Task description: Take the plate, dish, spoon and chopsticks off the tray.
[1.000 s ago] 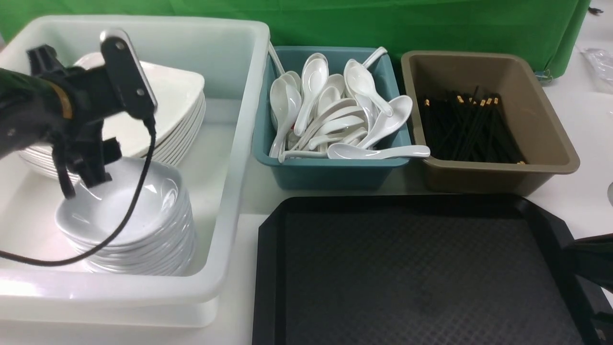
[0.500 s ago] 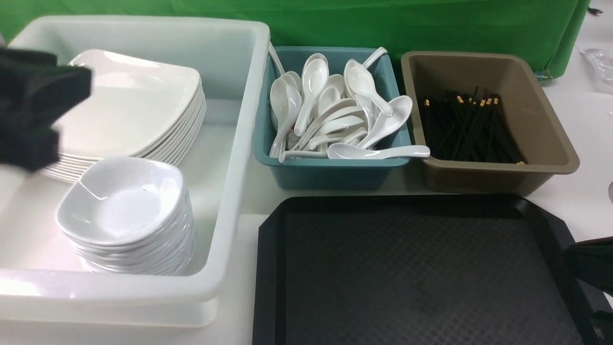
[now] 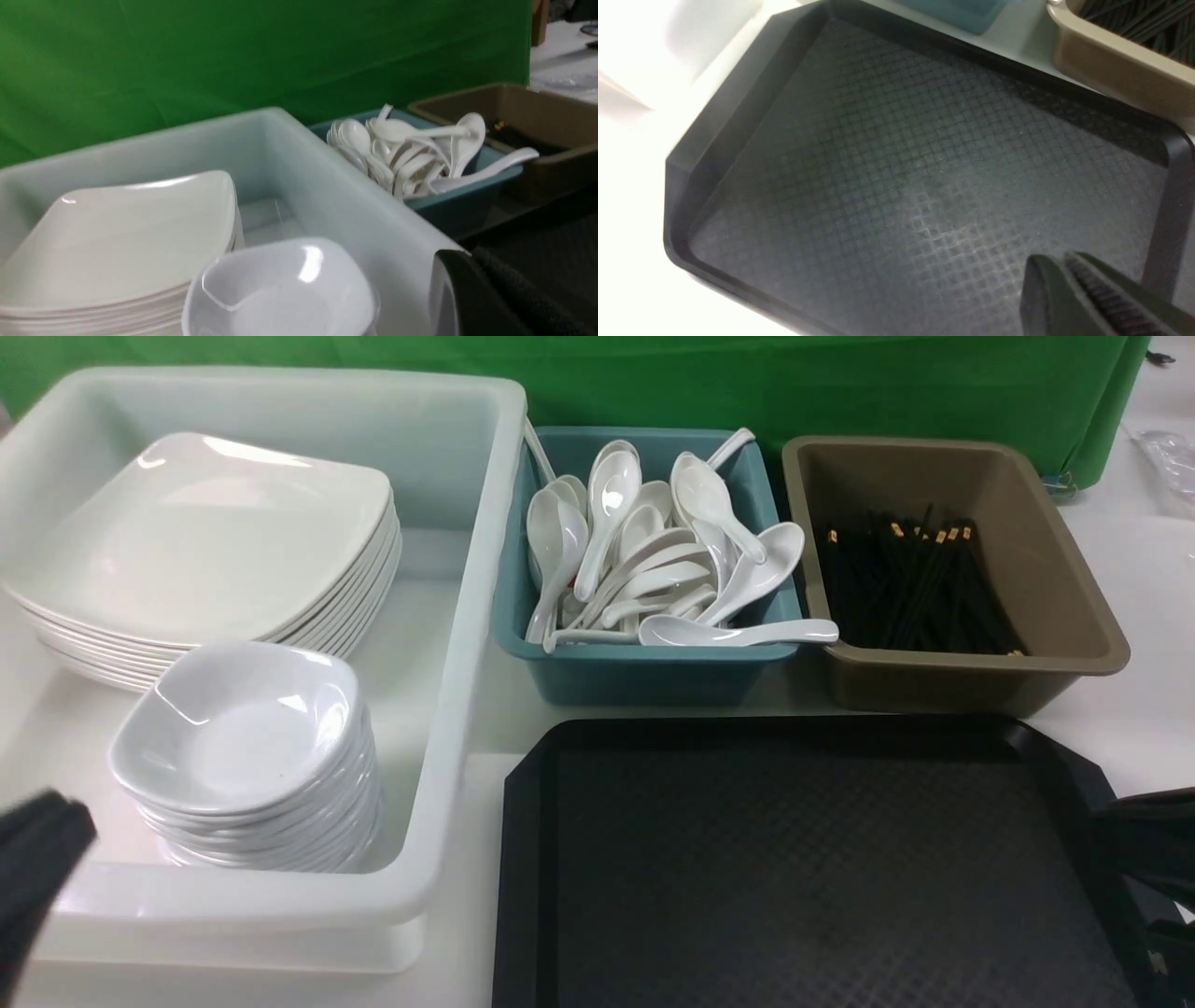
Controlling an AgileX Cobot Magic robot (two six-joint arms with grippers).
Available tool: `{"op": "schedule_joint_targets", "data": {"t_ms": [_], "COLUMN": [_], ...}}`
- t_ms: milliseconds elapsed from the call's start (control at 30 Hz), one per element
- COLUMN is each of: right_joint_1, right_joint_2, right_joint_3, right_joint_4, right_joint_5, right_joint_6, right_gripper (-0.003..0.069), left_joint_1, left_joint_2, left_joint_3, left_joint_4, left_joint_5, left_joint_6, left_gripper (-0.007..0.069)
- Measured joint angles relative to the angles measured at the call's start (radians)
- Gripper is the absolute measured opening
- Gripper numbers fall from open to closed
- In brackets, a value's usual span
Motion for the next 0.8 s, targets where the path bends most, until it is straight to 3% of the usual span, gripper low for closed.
{"op": "schedule_joint_targets", "data": {"t_ms": [367, 500, 567, 800], "right_joint_1": [-0.013, -0.143, -0.256, -0.519], "right_joint_2": [-0.005, -0.05, -0.122, -0.456], "right_joint_3": [0.0, 0.015, 0.076, 0.45], "right_joint_4": [0.0, -0.025, -0.021, 0.011], "right_joint_5": [-0.003, -0.049, -0.143, -0.395], "right_joint_6": [0.0, -0.048, -0.121, -0.255], "right_gripper": [0.0096, 0.0101, 0.0088, 0.0016], "left_joint_1": [0.0, 0.0, 0.0, 0.0], "left_joint_2": [-0.003, -0.005, -0.007, -0.008], "left_joint_3": [0.209, 0.273, 0.28, 0.281], "left_joint_4": [0.007, 0.011, 0.014, 0.015], "left_joint_5": [0.02, 0.025, 0.026, 0.011], "left_joint_6": [0.001, 0.008, 0.03, 0.05], "left_gripper": [0.0013, 0.0013, 0.0013, 0.0013]}}
